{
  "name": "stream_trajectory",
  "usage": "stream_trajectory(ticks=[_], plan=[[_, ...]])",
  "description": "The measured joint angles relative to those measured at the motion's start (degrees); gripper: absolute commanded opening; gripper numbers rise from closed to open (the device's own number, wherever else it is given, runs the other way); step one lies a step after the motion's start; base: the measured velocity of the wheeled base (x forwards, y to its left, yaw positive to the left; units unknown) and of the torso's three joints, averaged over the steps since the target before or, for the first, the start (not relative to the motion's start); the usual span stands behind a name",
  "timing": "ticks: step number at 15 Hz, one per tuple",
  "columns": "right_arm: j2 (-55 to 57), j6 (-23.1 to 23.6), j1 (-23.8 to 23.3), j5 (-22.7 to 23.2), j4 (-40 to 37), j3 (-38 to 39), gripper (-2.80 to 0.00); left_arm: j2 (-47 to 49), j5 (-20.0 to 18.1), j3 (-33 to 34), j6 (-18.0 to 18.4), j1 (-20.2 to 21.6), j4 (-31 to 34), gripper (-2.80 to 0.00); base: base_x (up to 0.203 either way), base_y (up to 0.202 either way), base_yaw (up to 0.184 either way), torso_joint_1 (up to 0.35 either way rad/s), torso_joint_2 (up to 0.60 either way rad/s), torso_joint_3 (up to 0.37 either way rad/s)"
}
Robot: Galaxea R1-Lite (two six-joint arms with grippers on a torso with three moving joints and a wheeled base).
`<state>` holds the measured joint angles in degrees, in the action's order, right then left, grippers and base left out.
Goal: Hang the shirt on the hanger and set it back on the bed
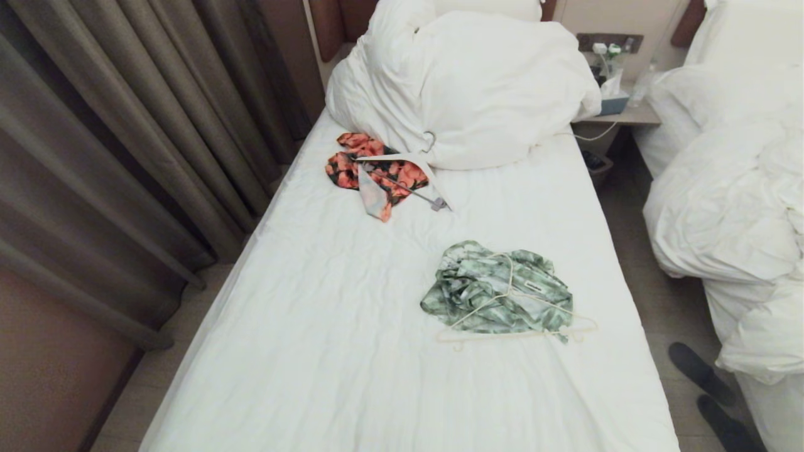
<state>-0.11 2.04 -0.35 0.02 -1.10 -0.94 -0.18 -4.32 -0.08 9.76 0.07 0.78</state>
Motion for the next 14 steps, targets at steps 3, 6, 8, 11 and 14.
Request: stream_trajectory(ticks=[3, 6, 8, 11, 14], plan=[[0.0, -1.6, 0.0, 0.1, 0.0, 0.4, -2.80, 0.0, 0.4, 0.0, -1.3, 0.0, 0.0, -2.80, 0.000, 0.000, 0.000, 0.000, 0.00, 0.000], [0.0, -1.6, 0.0, 0.1, 0.1, 0.5, -2.80, 0.0, 0.6, 0.0, -1.5, 0.0, 0.0, -2.80, 0.000, 0.000, 0.000, 0.000, 0.00, 0.000], [0.0, -1.6, 0.0, 0.0, 0.1, 0.5, -2.80, 0.0, 0.8, 0.0, -2.2, 0.0, -0.1, -2.80, 0.000, 0.000, 0.000, 0.000, 0.00, 0.000], [0.0, -1.7, 0.0, 0.0, 0.1, 0.5, -2.80, 0.0, 1.9, 0.1, -4.4, 0.0, -0.1, -2.80, 0.000, 0.000, 0.000, 0.000, 0.00, 0.000], [0.0, -1.7, 0.0, 0.0, 0.1, 0.5, -2.80, 0.0, 2.3, 0.1, -4.9, 0.0, -0.1, -2.80, 0.000, 0.000, 0.000, 0.000, 0.00, 0.000]])
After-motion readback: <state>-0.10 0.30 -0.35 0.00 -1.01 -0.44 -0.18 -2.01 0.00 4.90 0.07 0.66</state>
